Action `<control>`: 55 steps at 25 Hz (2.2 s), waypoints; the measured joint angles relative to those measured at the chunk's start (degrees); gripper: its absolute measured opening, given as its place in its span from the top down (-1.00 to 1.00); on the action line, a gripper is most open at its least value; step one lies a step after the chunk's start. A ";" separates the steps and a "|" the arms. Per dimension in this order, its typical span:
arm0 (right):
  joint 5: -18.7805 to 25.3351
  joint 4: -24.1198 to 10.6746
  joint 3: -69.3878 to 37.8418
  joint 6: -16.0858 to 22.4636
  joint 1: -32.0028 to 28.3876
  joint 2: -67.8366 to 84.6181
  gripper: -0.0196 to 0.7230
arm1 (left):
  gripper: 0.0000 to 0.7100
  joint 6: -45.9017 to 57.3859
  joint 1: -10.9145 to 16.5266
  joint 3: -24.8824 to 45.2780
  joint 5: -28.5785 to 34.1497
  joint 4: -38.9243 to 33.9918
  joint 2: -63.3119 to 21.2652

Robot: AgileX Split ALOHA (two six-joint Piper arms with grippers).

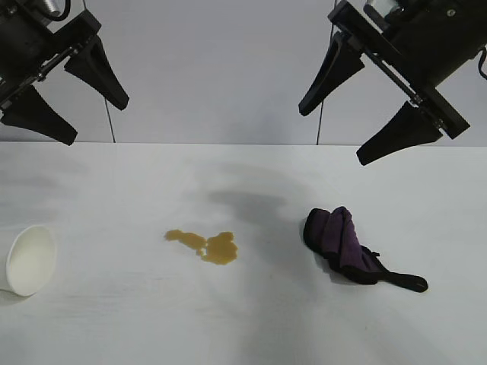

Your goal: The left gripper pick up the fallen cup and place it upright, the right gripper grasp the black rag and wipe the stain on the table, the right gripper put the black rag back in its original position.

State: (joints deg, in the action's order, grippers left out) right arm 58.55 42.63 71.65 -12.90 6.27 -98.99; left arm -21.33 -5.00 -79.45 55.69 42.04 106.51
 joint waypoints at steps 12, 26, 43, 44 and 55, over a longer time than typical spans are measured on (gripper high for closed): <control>0.00 0.00 0.00 0.00 0.00 0.00 -0.58 | -0.68 0.00 0.00 0.00 0.00 0.00 0.00; 0.00 0.00 0.00 0.00 0.00 0.00 -0.58 | -0.68 0.00 0.00 0.00 0.00 2.45 0.00; 0.00 0.00 0.00 -0.26 0.00 0.00 -0.58 | -0.68 -28.70 -3.91 -11.45 13.44 -8.65 -2.67; 0.00 0.00 0.00 -0.35 0.00 0.00 -0.58 | -0.68 -31.81 -5.24 -11.53 13.73 -11.52 -3.45; 0.00 0.00 0.00 -1.32 0.00 0.00 -0.58 | -0.68 -38.95 -15.30 -11.53 14.83 -35.80 -5.76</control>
State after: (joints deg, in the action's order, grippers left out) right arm 58.55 42.63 71.65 -14.22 6.27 -98.99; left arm -60.27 -20.30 -90.98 70.52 6.24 100.74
